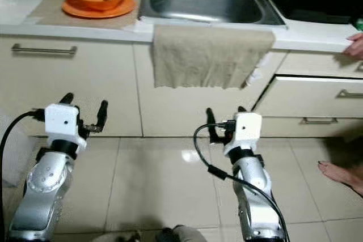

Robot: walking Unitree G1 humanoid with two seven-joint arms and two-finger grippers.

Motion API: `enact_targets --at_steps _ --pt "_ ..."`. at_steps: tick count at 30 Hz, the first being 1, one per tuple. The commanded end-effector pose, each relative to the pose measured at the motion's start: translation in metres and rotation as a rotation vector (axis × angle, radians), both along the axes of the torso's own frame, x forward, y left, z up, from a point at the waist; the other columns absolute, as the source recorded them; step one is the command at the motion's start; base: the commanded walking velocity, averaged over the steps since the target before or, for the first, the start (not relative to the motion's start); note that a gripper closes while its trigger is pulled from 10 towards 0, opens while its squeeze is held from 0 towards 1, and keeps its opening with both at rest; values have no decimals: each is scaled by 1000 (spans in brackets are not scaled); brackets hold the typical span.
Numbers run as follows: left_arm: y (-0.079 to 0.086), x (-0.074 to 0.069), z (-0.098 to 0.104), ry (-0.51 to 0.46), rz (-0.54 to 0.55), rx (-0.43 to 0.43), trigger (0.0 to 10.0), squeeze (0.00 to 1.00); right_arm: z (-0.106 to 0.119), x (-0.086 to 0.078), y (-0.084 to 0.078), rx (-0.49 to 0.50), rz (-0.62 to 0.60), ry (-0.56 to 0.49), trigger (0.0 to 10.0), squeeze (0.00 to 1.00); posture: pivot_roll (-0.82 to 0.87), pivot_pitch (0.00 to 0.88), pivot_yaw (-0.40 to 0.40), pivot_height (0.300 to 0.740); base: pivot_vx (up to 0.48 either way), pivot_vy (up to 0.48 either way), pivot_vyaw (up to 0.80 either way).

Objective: Kitchen organization

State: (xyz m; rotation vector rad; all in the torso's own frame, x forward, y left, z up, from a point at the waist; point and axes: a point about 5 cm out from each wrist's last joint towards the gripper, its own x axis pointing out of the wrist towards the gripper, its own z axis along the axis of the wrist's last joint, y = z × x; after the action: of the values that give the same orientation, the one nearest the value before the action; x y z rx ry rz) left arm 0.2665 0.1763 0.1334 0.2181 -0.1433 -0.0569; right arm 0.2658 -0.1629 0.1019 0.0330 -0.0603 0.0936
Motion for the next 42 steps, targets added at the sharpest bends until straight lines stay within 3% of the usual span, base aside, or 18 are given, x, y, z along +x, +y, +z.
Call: enact_targets --at_steps 1,8,18,22,36,42 --pt "2 0 9 -26 3 10 10000 0 6 3 -2 -6 -32 -13 10000 0 -159 130 -54 740 0 0 0" --pt "14 9 35 -129 73 -46 10000 0 35 13 -2 17 -52 -96 10000 0 -164 132 -52 740 0 0 0" --pt "13 8 50 -149 34 -30 10000 0 49 13 5 8 18 -141 10000 0 -153 136 -60 740 242 0 0" --pt "13 8 49 -145 31 -36 10000 0 52 15 10 9 43 -163 10000 0 -150 136 -62 740 373 0 114" --pt "15 1 47 -127 38 -26 10000 0 47 12 20 0 105 -147 10000 0 -139 143 -75 740 373 0 789" --pt "4 6 52 -138 -21 -38 10000 0 59 9 5 21 -2 -229 10000 0 -160 146 -65 740 376 0 0"
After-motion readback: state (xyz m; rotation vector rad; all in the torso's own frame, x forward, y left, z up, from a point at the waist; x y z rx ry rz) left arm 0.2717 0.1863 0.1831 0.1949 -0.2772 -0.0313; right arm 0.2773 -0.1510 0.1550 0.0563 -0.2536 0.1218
